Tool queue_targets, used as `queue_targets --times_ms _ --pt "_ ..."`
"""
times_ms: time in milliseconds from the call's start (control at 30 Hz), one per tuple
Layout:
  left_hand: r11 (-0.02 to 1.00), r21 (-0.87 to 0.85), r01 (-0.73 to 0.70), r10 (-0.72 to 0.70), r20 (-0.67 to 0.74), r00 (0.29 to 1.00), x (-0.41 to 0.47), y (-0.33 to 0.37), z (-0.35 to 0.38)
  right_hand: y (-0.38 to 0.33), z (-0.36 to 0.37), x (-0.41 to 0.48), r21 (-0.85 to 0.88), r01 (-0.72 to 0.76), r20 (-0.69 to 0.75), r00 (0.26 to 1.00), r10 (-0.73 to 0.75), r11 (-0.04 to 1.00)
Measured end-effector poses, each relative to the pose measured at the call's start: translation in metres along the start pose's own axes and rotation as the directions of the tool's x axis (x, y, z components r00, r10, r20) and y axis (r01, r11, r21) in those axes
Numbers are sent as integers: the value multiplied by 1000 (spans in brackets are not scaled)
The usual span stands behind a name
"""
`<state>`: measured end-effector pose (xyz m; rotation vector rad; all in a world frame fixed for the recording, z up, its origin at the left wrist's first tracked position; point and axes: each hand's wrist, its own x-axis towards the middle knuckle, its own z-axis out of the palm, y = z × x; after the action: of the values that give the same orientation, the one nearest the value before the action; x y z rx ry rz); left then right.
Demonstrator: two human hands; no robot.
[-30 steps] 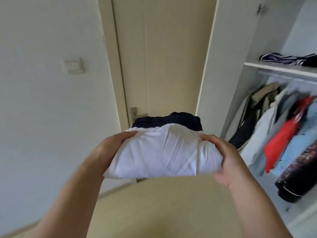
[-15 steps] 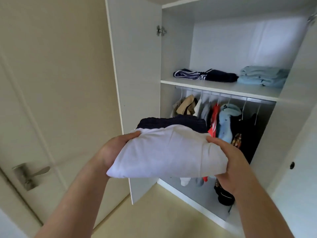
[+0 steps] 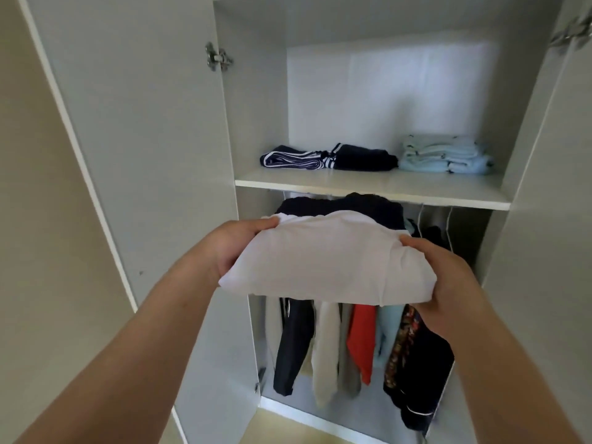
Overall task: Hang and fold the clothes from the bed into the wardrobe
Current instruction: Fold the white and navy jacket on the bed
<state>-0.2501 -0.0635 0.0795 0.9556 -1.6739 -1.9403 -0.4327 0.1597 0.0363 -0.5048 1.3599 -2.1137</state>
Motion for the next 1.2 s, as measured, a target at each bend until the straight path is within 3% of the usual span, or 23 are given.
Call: queue_targets --times_ms 400,500,667,800,867,967,1067,1133,1200 --pt "881 452 -140 246 -183 952 236 118 -41 -11 88 240 -98 99 0 995 -100 990" --pt "778 625 -64 280 -253 926 297 154 -40 -16 108 302 -131 98 33 995 -95 986" --pt "495 866 65 439 -314 842 381 191 -44 -6 144 397 -209 84 34 996 -79 974" --pt "422 897 129 488 -345 802 437 188 -62 17 173 451 -368 25 33 999 -14 929" --pt "412 900 139 495 -349 795 460 172 -71 30 182 464 -579 51 54 998 -24 814" --pt "436 889 142 444 -350 825 488 147 -82 45 190 467 -760 217 100 970 -220 612" --pt "464 877 122 462 -357 812 502 145 -88 44 197 460 -797 440 209 844 -495 414" --pt "444 890 105 522 -352 777 504 149 -88 42 201 455 -782 543 358 793 -493 306" --pt "455 890 8 617 -322 718 501 147 -84 46 202 453 -816 552 482 813 -326 171"
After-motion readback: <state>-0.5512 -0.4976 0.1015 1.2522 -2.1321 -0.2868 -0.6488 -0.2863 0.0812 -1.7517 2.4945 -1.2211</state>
